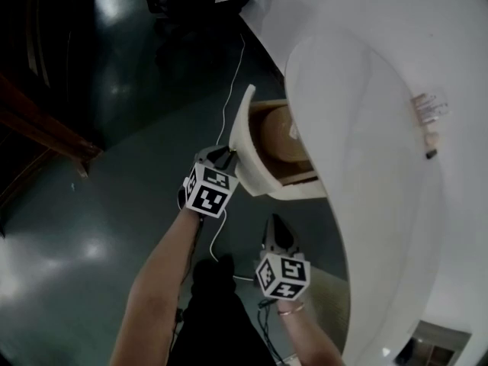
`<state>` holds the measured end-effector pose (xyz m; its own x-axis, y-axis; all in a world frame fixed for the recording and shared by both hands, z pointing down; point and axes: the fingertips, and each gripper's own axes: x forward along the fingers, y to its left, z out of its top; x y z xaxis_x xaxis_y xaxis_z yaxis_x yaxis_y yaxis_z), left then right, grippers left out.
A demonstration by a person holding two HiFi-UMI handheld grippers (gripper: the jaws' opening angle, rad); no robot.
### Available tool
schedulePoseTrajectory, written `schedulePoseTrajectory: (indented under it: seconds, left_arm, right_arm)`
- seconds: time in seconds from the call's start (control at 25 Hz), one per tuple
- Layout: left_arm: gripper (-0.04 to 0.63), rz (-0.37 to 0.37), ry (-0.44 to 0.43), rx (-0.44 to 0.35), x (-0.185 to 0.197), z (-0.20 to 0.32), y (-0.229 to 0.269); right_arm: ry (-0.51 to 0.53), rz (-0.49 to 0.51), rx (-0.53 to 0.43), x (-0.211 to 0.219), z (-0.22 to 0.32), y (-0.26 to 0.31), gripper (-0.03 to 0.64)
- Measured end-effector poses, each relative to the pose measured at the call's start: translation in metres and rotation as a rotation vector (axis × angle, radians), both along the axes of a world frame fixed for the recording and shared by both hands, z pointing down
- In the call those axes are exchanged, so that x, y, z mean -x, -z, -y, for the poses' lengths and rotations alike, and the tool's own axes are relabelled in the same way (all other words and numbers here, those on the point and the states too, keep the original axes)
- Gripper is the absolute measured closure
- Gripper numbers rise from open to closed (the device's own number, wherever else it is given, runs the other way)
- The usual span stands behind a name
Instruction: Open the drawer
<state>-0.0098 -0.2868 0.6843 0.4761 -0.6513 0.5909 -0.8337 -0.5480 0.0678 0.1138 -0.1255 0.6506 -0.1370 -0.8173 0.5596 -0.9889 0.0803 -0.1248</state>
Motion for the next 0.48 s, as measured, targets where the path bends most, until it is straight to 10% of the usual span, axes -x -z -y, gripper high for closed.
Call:
schedulePoseTrajectory:
  seconds: [0.48]
  left_arm:
    - [0.528, 0.028, 0.088, 0.048, 0.047, -0.021, -0.004]
  right_arm:
    - [0.04, 0.012, -0.002, 0.025, -0.011, 0.016, 0.614]
